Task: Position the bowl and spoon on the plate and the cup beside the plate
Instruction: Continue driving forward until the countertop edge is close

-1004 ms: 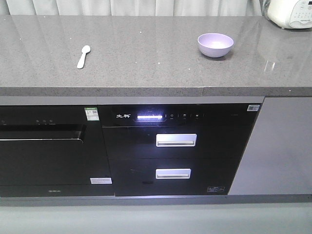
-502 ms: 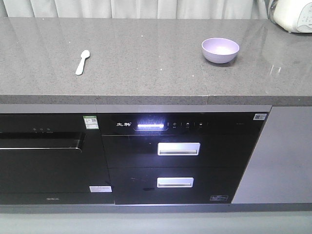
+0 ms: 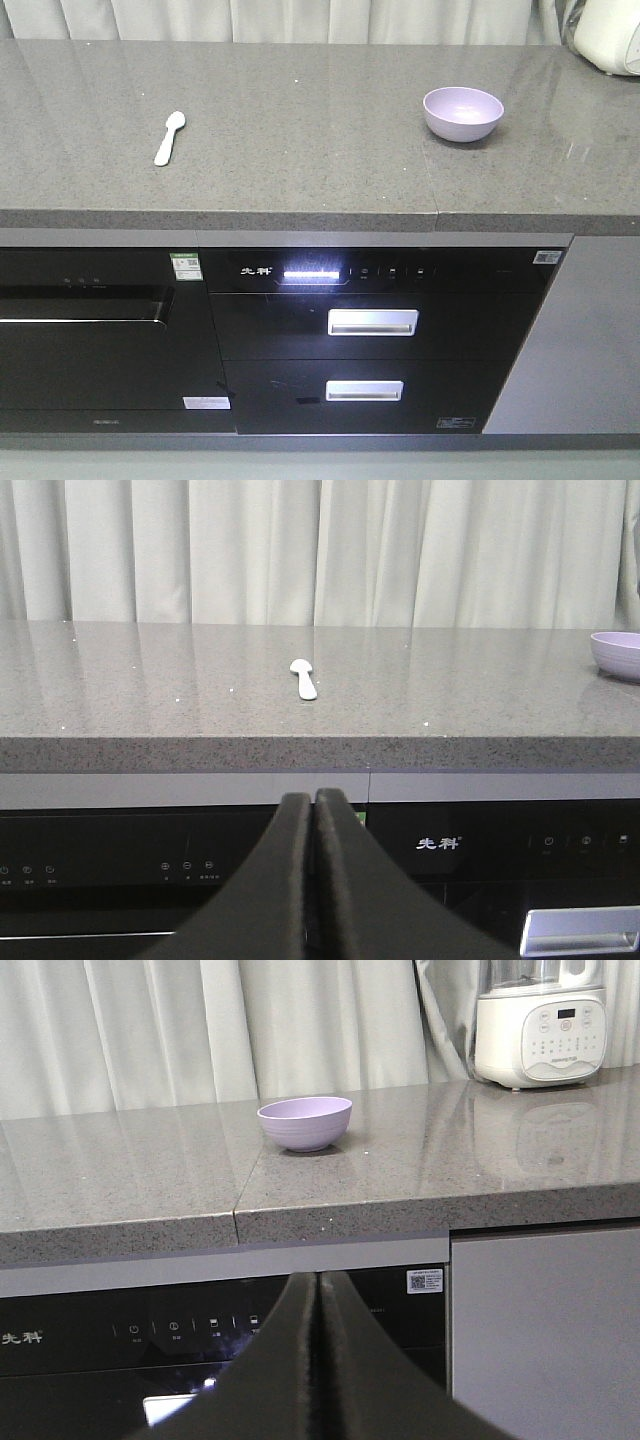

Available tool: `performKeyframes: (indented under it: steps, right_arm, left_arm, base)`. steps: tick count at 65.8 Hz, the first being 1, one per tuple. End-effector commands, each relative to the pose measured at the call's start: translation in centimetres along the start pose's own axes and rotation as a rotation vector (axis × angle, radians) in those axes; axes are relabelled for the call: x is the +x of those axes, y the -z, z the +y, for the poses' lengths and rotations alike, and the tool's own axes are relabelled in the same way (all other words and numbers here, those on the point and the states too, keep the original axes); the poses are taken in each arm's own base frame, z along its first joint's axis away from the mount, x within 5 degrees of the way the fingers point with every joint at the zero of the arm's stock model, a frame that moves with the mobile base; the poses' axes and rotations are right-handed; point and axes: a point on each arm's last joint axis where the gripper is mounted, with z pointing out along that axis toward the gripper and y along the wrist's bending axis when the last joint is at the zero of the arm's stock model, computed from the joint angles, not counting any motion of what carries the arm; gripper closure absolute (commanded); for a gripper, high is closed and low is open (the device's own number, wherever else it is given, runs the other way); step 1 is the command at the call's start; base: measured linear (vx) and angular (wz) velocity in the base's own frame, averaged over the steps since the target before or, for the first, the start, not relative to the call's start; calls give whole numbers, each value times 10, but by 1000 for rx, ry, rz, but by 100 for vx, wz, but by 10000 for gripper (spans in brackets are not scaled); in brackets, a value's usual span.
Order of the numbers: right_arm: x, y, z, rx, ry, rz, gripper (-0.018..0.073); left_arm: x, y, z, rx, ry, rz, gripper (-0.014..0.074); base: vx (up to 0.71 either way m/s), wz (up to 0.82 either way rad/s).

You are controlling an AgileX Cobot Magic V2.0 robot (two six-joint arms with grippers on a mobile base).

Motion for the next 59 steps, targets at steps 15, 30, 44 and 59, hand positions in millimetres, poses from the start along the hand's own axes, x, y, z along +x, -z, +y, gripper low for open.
performKeyframes:
  steps: [15, 30, 44, 59]
  right_arm:
    - [-2, 0, 0, 2, 10, -70, 565]
    - [-2, 0, 0, 2, 10, -70, 565]
    - [-2, 0, 0, 2, 10, -70, 565]
    - [-2, 0, 0, 2, 10, -70, 565]
  left_arm:
    - [4, -1, -1, 18, 7, -39, 602]
    - [4, -1, -1, 18, 7, -39, 602]
    - [4, -1, -1, 18, 7, -39, 602]
    - [4, -1, -1, 18, 7, -39, 602]
  base:
    - [7, 0]
    - [7, 0]
    - [7, 0]
    - [7, 0]
